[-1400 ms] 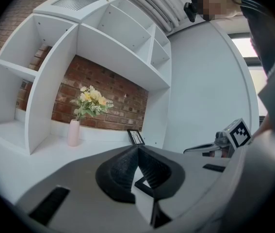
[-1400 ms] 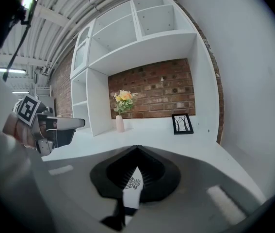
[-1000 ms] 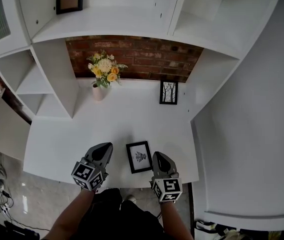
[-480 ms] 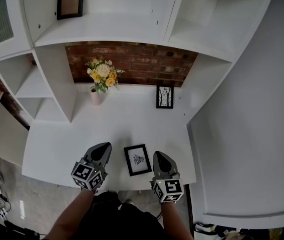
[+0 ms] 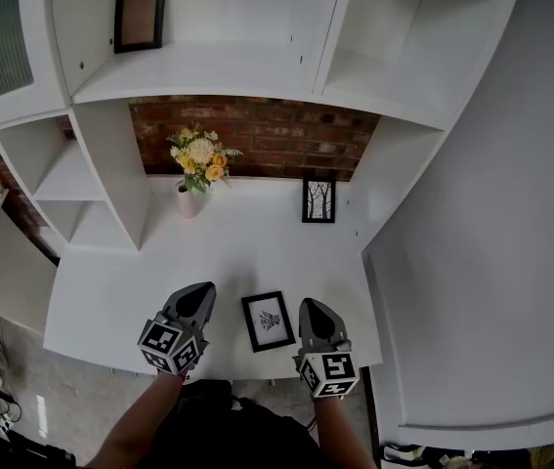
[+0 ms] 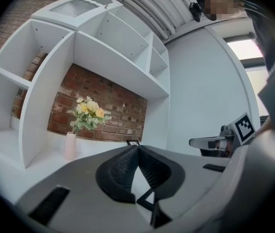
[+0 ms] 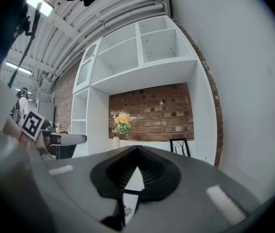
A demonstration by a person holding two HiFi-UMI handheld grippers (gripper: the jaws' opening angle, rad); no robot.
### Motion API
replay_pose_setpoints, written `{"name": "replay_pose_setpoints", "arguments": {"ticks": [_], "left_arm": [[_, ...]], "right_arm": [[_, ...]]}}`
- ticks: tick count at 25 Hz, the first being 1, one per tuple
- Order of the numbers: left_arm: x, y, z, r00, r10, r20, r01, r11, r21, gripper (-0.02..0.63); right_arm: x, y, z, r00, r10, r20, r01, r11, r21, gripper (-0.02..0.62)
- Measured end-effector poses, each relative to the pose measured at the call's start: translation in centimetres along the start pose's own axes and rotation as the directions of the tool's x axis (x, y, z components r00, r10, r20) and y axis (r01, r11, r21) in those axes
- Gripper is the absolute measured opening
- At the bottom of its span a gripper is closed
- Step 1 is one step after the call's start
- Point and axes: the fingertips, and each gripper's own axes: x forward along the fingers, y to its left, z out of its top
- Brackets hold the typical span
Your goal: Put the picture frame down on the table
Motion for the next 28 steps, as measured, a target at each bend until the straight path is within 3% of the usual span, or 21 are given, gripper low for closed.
{"name": "replay_pose_setpoints", "arguments": {"ticks": [28], "left_arm": [[-0.1, 1.4, -0.8, 0.999, 0.015, -0.031, -0.015, 1.0, 0.005, 0.002]], "right_arm": [[1.0, 0.5, -1.6, 0.999, 0.02, -0.048, -0.018, 0.999, 0.041, 0.003]]}}
